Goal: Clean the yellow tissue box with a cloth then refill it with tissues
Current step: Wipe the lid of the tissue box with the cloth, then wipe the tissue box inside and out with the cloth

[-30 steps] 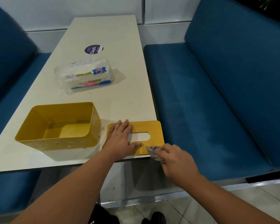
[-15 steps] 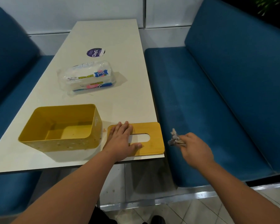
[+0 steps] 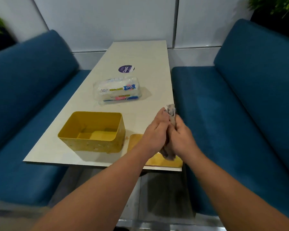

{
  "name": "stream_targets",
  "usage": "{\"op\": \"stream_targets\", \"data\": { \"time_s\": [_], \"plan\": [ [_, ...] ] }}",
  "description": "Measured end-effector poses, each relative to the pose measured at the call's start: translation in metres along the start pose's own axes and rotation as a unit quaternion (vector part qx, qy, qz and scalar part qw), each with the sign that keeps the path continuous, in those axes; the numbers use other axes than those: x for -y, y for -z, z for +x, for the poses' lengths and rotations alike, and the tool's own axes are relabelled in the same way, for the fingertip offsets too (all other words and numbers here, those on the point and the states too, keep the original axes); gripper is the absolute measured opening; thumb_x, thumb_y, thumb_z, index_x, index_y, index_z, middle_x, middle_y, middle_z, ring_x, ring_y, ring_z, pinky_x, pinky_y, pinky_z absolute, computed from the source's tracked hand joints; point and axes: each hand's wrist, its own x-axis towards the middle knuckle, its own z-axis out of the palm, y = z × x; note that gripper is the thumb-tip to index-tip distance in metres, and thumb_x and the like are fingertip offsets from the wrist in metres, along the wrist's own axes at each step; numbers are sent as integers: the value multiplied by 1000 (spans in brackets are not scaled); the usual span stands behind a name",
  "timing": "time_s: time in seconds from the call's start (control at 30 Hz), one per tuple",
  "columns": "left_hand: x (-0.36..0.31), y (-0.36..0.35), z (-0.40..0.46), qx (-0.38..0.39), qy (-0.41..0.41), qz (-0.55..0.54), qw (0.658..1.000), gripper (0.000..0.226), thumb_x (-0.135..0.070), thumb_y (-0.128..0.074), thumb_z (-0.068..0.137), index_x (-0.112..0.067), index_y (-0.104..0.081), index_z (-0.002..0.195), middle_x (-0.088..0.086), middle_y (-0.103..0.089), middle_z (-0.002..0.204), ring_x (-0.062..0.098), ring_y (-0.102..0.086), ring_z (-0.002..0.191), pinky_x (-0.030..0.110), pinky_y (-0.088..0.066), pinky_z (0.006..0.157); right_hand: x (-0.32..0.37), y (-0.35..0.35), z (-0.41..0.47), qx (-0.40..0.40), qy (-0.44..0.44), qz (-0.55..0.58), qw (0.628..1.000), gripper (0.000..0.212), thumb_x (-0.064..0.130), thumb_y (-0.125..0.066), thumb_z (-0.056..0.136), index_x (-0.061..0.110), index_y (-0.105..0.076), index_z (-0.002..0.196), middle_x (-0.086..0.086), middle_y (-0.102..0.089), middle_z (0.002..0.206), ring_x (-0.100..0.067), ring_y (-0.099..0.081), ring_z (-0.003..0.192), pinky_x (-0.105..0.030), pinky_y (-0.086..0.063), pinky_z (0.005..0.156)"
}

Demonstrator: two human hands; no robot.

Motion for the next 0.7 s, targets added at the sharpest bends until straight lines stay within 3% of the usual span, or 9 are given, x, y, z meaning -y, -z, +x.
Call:
{"op": "stream_targets", "data": {
  "time_s": [0.1, 0.17, 0.2, 0.27, 0.3, 0.37, 0.47, 0.53, 0.7],
  "plan": [
    [-15, 18, -8, -94, -6, -48, 994, 52, -54, -31, 99, -36, -29, 148, -7, -41, 146, 11, -41, 131, 35, -31, 113, 34, -24, -10, 126, -36, 176, 976, 35, 38, -28, 103, 27, -59, 115, -9, -70, 102, -26, -65, 99, -41, -55, 81],
    [-20, 36, -14, -149, -24, -82, 985, 46, -52, -35, 99, -36, -37, 142, -8, -51, 137, 12, -50, 123, 39, -39, 108, 51, -40, -15, 187, -42, 203, 960, 44, 41, -23, 102, 22, -62, 113, -26, -65, 104, -50, -57, 100, -61, -50, 84],
    [-20, 46, -18, -180, -32, -86, 979, 43, -51, -39, 98, -33, -43, 137, -6, -57, 130, 13, -55, 118, 41, -43, 104, 56, -48, -15, 208, -27, 188, 960, 46, 42, -24, 101, 20, -62, 111, -31, -63, 103, -55, -55, 98, -65, -47, 83],
    [-21, 71, -27, -235, -41, -50, 970, 40, -51, -44, 95, -27, -54, 125, -4, -67, 113, 15, -62, 106, 44, -49, 96, 58, -62, -9, 235, 24, 116, 965, 44, 45, -28, 99, 20, -60, 115, -18, -63, 103, -37, -55, 102, -47, -47, 86],
    [-19, 83, -32, -248, -43, -20, 967, 35, -49, -46, 94, -27, -59, 118, -3, -69, 104, 16, -65, 100, 45, -51, 92, 56, -66, -4, 241, 49, 61, 967, 42, 48, -29, 97, 26, -57, 119, -5, -58, 112, -23, -47, 113, -36, -39, 93],
    [-14, 107, -44, -271, -37, 22, 961, 24, -46, -49, 95, -29, -61, 105, -1, -70, 93, 19, -66, 90, 47, -53, 86, 47, -71, 9, 248, 102, -52, 962, 38, 50, -34, 96, 37, -53, 127, 10, -46, 129, -10, -29, 126, -30, -26, 104],
    [2, 139, -62, -319, -7, 16, 948, 23, -50, -53, 92, -29, -60, 97, -2, -67, 89, 19, -65, 87, 47, -54, 82, 25, -79, 21, 244, 193, -237, 920, 38, 37, -47, 98, 32, -51, 135, 8, -44, 140, -12, -31, 129, -31, -25, 110],
    [17, 157, -71, -321, 18, 26, 947, 28, -56, -53, 89, -30, -60, 94, -1, -66, 86, 21, -65, 83, 50, -55, 77, 11, -90, 24, 241, 223, -353, 876, 45, 39, -51, 96, 33, -46, 140, 7, -41, 146, -14, -31, 133, -33, -26, 111],
    [49, 191, -89, -278, 34, 117, 953, 20, -46, -46, 96, -30, -59, 96, -9, -64, 90, 7, -60, 85, 26, -43, 65, -6, -116, 31, 210, 274, -422, 838, 44, 48, -56, 91, 33, -54, 133, 10, -39, 147, -16, -24, 140, -37, -24, 112]
  ]
}}
